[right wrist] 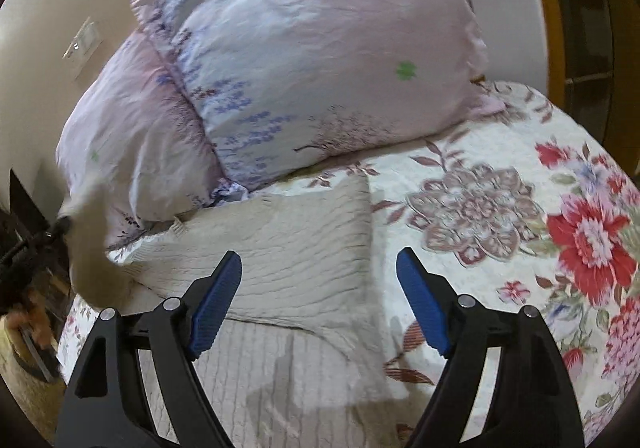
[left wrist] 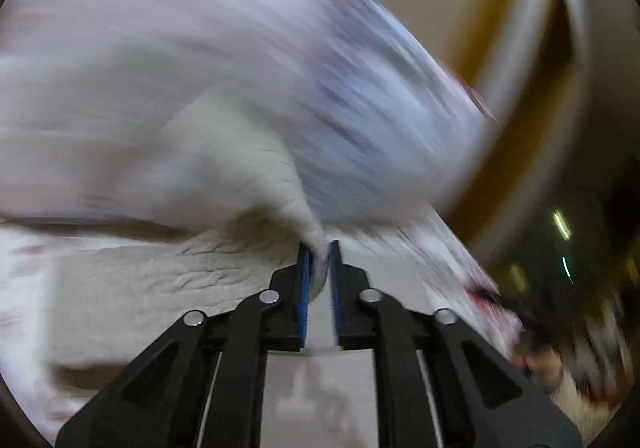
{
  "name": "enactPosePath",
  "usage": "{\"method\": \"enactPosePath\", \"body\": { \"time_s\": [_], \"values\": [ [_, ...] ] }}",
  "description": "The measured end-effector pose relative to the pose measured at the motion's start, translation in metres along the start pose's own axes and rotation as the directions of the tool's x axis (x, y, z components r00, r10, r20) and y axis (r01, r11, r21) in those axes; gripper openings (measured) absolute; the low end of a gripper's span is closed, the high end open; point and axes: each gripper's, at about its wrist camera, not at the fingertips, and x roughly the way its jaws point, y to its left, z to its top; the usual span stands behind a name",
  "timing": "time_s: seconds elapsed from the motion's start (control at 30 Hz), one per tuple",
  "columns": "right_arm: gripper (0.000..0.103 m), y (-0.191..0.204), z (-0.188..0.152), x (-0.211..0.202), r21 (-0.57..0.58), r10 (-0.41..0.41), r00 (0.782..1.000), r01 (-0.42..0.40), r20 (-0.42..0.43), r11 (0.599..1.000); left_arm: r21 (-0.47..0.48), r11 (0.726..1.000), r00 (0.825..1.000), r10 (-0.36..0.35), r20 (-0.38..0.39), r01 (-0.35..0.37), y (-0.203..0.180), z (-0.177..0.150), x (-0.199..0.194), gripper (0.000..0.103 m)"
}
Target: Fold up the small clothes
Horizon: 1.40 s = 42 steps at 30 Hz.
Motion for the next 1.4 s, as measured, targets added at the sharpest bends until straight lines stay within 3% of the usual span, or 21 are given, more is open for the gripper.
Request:
{"method": "enactPosePath", "body": {
  "time_s": [0.1, 0.13, 0.23, 0.37, 0.43, 0.5, 0.57, 0.63, 0.67, 0.7, 0.73, 0.87, 0.93, 1.03, 1.17, 1.27, 1.4],
  "values": [
    [0.081, -0.017, -0.007, 0.002, 0.034, -0.006, 0.999, 0.008, -0.053, 0.999, 0.098, 0.995, 0.988, -0.009, -0.156, 0.024, -0.032, -0.025, 0.042, 0.017],
    [0.081, -0.023, -0.010, -0.001, 0.039, -0.003, 0.998, 0.006, -0.067, 0.999, 0.103, 0.995, 0.988, 0.002, -0.157, 0.014, -0.029, -0.031, 0.038, 0.028],
    [0.082, -0.045, -0.023, -0.014, 0.053, 0.011, 0.993, -0.005, -0.116, 0.999, 0.053, 0.992, 0.987, 0.117, -0.112, -0.111, 0.004, -0.056, -0.006, 0.060],
    [0.078, -0.071, -0.058, -0.031, 0.133, 0.114, 0.969, -0.086, -0.218, 0.987, -0.090, 0.960, 0.954, 0.249, -0.167, -0.266, 0.052, -0.102, -0.068, 0.065],
    [0.068, -0.075, -0.077, -0.038, 0.164, 0.162, 0.952, -0.122, -0.260, 0.979, -0.146, 0.933, 0.933, 0.296, -0.203, -0.328, 0.066, -0.135, -0.099, 0.065],
    [0.065, -0.071, -0.101, -0.051, 0.193, 0.218, 0.928, -0.165, -0.301, 0.967, -0.194, 0.920, 0.929, 0.298, -0.218, -0.341, 0.073, -0.161, -0.121, 0.065],
    [0.058, -0.066, -0.115, -0.067, 0.203, 0.264, 0.918, -0.209, -0.296, 0.957, -0.240, 0.921, 0.941, 0.256, -0.220, -0.307, 0.068, -0.186, -0.136, 0.063],
    [0.035, -0.064, -0.133, -0.076, 0.266, 0.369, 0.872, -0.291, -0.322, 0.919, -0.287, 0.926, 0.957, 0.183, -0.224, -0.244, 0.061, -0.213, -0.144, 0.045],
    [0.029, -0.063, -0.142, -0.077, 0.298, 0.415, 0.846, -0.323, -0.334, 0.898, -0.289, 0.930, 0.962, 0.171, -0.211, -0.229, 0.053, -0.223, -0.148, 0.045],
    [0.018, -0.062, -0.152, -0.079, 0.319, 0.449, 0.825, -0.348, -0.342, 0.882, -0.280, 0.934, 0.965, 0.167, -0.203, -0.221, 0.044, -0.226, -0.147, 0.042],
    [0.013, -0.059, -0.156, -0.081, 0.322, 0.461, 0.817, -0.357, -0.347, 0.877, -0.286, 0.937, 0.968, 0.142, -0.208, -0.199, 0.038, -0.232, -0.149, 0.035],
    [0.013, -0.047, -0.168, -0.083, 0.330, 0.514, 0.784, -0.411, -0.348, 0.850, -0.334, 0.933, 0.977, 0.064, -0.205, -0.131, 0.026, -0.250, -0.152, 0.024],
    [0.010, -0.041, -0.166, -0.082, 0.322, 0.532, 0.779, -0.436, -0.333, 0.840, -0.351, 0.930, 0.978, 0.041, -0.203, -0.112, 0.023, -0.254, -0.150, 0.020],
    [0.009, -0.027, -0.147, -0.080, 0.297, 0.559, 0.779, -0.483, -0.284, 0.824, -0.359, 0.931, 0.985, 0.007, -0.173, -0.070, 0.021, -0.249, -0.149, 0.007],
    [0.009, -0.006, -0.091, -0.076, 0.209, 0.579, 0.798, -0.545, -0.166, 0.812, -0.312, 0.950, 0.999, -0.003, -0.037, -0.008, 0.030, -0.192, -0.146, 0.006],
    [0.009, 0.006, -0.038, -0.063, 0.149, 0.580, 0.814, -0.569, -0.035, 0.808, -0.270, 0.961, 0.991, 0.084, 0.100, -0.054, 0.057, -0.122, -0.141, 0.006],
    [0.009, 0.004, 0.019, -0.007, 0.176, 0.516, 0.853, -0.520, 0.075, 0.836, -0.258, 0.951, 0.960, 0.219, 0.172, -0.171, 0.104, -0.047, -0.107, 0.006]
  ]
}}
